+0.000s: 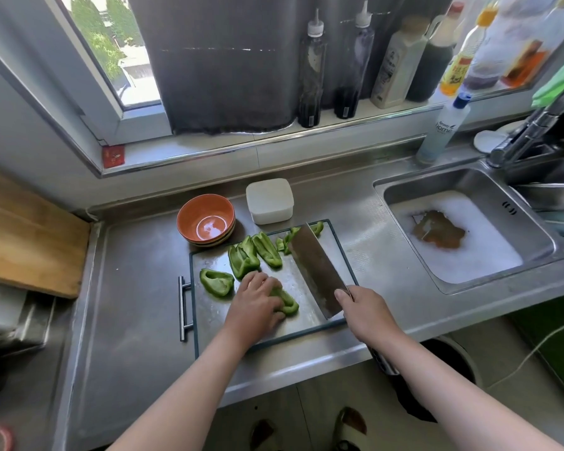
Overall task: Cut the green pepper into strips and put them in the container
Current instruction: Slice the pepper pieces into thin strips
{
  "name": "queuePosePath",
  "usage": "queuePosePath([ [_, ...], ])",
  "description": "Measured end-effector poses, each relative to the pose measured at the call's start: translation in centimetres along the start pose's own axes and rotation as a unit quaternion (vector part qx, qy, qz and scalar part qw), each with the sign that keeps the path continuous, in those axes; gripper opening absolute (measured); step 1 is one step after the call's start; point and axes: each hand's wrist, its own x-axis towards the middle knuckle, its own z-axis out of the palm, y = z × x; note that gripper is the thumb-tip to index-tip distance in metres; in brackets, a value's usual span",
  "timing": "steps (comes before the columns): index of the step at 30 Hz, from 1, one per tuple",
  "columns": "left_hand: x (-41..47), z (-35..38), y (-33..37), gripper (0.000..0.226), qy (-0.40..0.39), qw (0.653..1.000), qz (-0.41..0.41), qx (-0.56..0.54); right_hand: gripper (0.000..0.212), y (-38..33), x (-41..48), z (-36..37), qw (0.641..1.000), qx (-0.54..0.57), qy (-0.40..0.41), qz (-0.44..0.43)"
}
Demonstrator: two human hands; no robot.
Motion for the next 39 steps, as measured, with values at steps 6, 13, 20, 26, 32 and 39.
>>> queuePosePath([
  [6,1.1,0.3,1.8,0.039,-0.079,0.989,-0.046,-0.116,0.039,-0.1,0.1,0.1,0.996,-0.082,-0.006,-0.028],
  [13,-1.2,0.8,0.7,0.036,-0.064,0.986,-0.034,-0.151,0.037,-0.3,0.6,0.9,0.987,-0.153,-0.027,-0.045],
  [20,-0.9,1.7,1.1,0.031,-0.009,0.992,0.004,-0.126,0.033,-0.3,0.5,0.8,0.962,-0.245,0.022,-0.115],
  [26,0.6,1.9,2.1,0.027,0.014,0.998,0.046,-0.036,0.023,0.2,-0.2,-0.7,0.913,-0.337,0.076,-0.216],
  [32,1.0,2.0,3.3,0.032,0.006,0.995,0.039,-0.088,0.019,0.3,-0.7,-0.7,0.880,-0.380,0.106,-0.264],
  [39,0.5,3.1,3.9,0.008,0.039,0.996,-0.029,-0.070,0.025,1.2,-0.9,-0.5,0.867,-0.396,0.115,-0.281],
])
